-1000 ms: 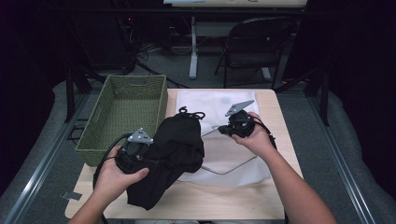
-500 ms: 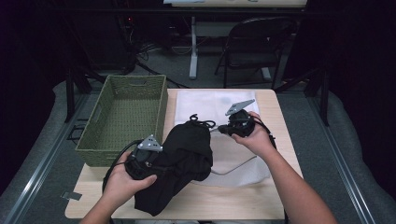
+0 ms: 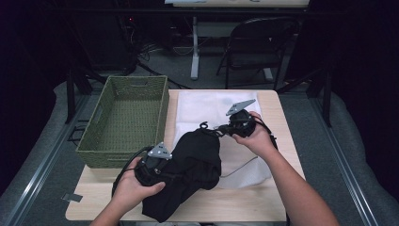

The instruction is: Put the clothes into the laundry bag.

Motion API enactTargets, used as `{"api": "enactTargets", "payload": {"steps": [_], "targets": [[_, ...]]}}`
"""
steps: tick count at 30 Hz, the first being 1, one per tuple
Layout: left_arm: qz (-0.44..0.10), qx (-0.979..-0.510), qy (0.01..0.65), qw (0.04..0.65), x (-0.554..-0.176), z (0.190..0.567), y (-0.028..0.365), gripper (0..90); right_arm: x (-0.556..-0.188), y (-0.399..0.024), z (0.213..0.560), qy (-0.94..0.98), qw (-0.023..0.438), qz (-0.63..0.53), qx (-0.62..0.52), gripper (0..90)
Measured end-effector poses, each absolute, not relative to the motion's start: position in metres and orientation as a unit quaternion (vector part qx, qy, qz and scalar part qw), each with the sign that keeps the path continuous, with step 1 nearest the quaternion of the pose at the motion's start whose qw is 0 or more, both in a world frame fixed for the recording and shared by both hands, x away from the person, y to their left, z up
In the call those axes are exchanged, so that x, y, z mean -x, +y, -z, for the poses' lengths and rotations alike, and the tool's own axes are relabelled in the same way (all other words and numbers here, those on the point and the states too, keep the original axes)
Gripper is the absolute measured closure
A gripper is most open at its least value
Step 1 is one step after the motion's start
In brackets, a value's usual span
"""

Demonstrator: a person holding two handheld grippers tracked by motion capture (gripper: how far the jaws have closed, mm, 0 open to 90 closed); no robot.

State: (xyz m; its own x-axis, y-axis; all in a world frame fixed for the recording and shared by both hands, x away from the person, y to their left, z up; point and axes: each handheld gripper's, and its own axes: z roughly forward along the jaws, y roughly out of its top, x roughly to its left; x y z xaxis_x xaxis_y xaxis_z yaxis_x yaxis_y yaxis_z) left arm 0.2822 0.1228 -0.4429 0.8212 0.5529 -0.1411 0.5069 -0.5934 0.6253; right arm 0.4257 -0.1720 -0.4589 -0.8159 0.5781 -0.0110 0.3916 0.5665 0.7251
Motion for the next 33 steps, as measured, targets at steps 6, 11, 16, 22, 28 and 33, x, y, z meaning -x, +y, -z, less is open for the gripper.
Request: {"api": "enactTargets", "payload": {"steps": [6,11,16,22,28,33], "targets": [[-0.026,-0.893,0.293,0.341,-0.282,0.451,0.117,62.4,-0.426,-0.173,0.459,0.875,0.125,-0.376,-0.278,89.4],[-0.024,-0.897,0.283,0.339,-0.28,0.453,0.116,62.4,-0.425,-0.173,0.459,0.874,0.127,-0.377,-0.279,89.4],[-0.023,-0.897,0.283,0.339,-0.274,0.455,0.115,62.4,-0.425,-0.173,0.458,0.873,0.129,-0.378,-0.279,89.4],[-0.023,-0.9,0.279,0.335,-0.271,0.455,0.112,62.4,-0.425,-0.173,0.457,0.871,0.134,-0.381,-0.281,89.4],[-0.021,-0.902,0.269,0.337,-0.267,0.454,0.106,62.4,-0.425,-0.174,0.457,0.87,0.134,-0.382,-0.281,89.4],[-0.016,-0.904,0.265,0.334,-0.266,0.454,0.103,62.4,-0.425,-0.174,0.457,0.87,0.133,-0.383,-0.282,89.4]]}}
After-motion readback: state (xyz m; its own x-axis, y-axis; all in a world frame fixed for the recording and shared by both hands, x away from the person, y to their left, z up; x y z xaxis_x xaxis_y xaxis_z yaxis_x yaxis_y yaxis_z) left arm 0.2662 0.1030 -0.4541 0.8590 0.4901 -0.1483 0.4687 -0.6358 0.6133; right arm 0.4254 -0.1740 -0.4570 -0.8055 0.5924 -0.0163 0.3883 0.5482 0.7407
